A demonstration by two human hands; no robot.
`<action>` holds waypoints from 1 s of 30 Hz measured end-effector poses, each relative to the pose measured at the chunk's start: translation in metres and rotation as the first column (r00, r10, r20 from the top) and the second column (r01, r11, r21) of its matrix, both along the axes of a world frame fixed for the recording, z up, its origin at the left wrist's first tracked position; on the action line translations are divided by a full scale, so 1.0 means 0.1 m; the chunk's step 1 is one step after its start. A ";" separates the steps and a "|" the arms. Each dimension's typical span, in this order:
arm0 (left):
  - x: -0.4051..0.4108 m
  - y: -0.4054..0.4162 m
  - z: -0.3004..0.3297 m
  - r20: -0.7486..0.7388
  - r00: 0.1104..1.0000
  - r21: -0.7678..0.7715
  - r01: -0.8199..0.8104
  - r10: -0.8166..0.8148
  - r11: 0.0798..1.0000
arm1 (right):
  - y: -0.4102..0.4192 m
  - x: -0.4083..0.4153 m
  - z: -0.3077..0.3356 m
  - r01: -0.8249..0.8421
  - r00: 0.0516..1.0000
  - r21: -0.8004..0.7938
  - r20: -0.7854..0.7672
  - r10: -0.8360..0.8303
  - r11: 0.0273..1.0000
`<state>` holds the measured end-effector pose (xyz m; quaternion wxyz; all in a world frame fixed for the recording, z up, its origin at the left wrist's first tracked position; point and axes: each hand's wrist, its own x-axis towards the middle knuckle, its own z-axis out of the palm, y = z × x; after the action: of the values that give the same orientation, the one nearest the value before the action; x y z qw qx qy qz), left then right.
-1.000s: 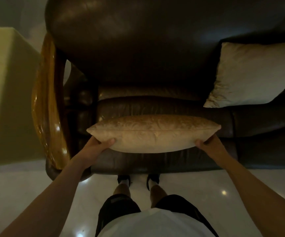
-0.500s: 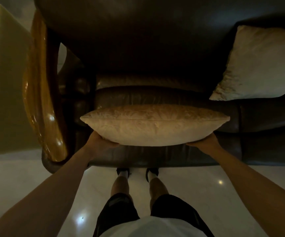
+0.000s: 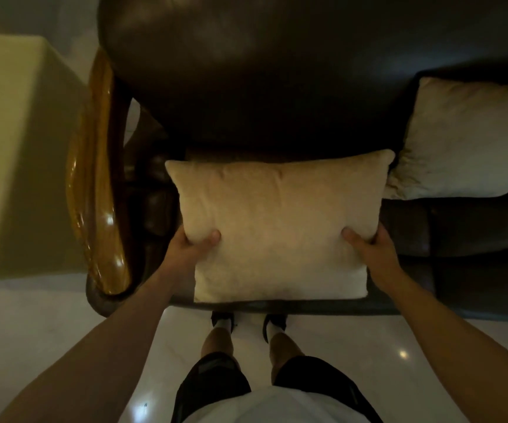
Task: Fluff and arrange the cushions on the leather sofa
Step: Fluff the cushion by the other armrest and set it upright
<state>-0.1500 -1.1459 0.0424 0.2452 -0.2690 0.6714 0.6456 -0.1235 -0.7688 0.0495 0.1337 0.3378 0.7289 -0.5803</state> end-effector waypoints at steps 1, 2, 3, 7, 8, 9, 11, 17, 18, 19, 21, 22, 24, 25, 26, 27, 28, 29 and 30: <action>-0.01 0.03 0.05 0.009 1.000 -0.004 -0.017 0.017 1.000 | 0.00 -0.03 0.01 0.002 1.000 -0.008 -0.011 -0.002 1.000; -0.03 0.06 0.10 0.016 1.000 -0.015 -0.022 0.022 1.000 | 0.01 -0.05 0.03 0.002 1.000 -0.018 -0.005 -0.002 1.000; -0.05 0.08 0.12 0.028 0.999 -0.021 -0.018 0.018 1.000 | 0.02 -0.07 0.03 0.006 1.000 -0.027 0.011 -0.005 1.000; -0.06 0.14 0.24 0.038 0.998 -0.036 0.044 -0.043 0.998 | 0.12 -0.06 0.03 0.015 0.999 -0.039 0.048 -0.014 0.999; -0.06 0.16 0.27 0.027 0.998 -0.048 0.056 -0.054 0.997 | 0.14 -0.06 0.05 0.009 0.999 -0.043 0.049 -0.007 0.999; -0.06 0.17 0.28 0.017 0.997 -0.062 0.074 -0.073 0.995 | 0.13 -0.07 0.07 0.000 0.999 -0.046 0.046 0.003 0.999; -0.05 0.23 0.34 -0.009 0.992 -0.119 0.122 -0.124 0.985 | 0.18 -0.06 0.10 0.000 0.999 -0.051 0.041 0.002 0.999; -0.04 0.36 0.43 -0.005 0.985 -0.233 0.168 -0.174 0.958 | 0.34 0.06 0.19 -0.004 0.997 -0.104 0.074 0.012 0.995; -0.04 0.38 0.45 -0.007 0.985 -0.239 0.164 -0.171 0.957 | 0.36 0.07 0.22 0.001 0.997 -0.112 0.078 0.007 0.994; -0.04 0.42 0.47 -0.012 0.986 -0.256 0.158 -0.167 0.954 | 0.38 0.08 0.25 0.010 0.997 -0.115 0.080 0.000 0.993; -0.05 0.48 0.50 -0.034 0.989 -0.277 0.131 -0.146 0.952 | 0.42 0.06 0.31 0.027 0.997 -0.123 0.077 -0.017 0.992; -0.06 0.49 0.51 -0.036 0.991 -0.279 0.115 -0.130 0.953 | 0.42 0.04 0.34 0.031 0.997 -0.122 0.076 -0.021 0.992; -0.09 0.51 0.53 -0.054 0.994 -0.289 0.080 -0.100 0.954 | 0.42 -0.02 0.39 0.022 0.997 -0.107 0.071 -0.015 0.994; -0.10 0.53 0.54 -0.064 0.994 -0.294 0.061 -0.083 0.954 | 0.41 -0.06 0.40 0.014 0.998 -0.099 0.070 -0.008 0.995; -0.13 0.53 0.53 -0.068 0.996 -0.298 0.041 -0.064 0.954 | 0.40 -0.11 0.42 0.003 0.998 -0.084 0.067 0.003 0.996; -0.16 0.52 0.50 -0.069 0.997 -0.299 0.023 -0.046 0.954 | 0.39 -0.16 0.42 -0.006 0.998 -0.066 0.065 0.011 0.998; -0.20 0.51 0.48 -0.074 0.997 -0.293 0.002 -0.025 0.956 | 0.39 -0.22 0.42 -0.015 0.998 -0.052 0.061 0.018 0.999; -0.23 0.50 0.47 -0.088 0.996 -0.290 -0.017 -0.010 0.957 | 0.38 -0.26 0.44 -0.022 0.998 -0.045 0.058 0.024 0.999; -0.29 0.48 0.45 -0.103 0.995 -0.279 -0.029 0.000 0.960 | 0.36 -0.33 0.44 -0.028 0.998 -0.039 0.056 0.030 0.999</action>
<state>-0.1787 -1.0983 0.0874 0.1653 -0.2726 0.7657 0.5586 -0.1561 -0.7330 0.0930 0.1691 0.3409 0.7184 -0.5823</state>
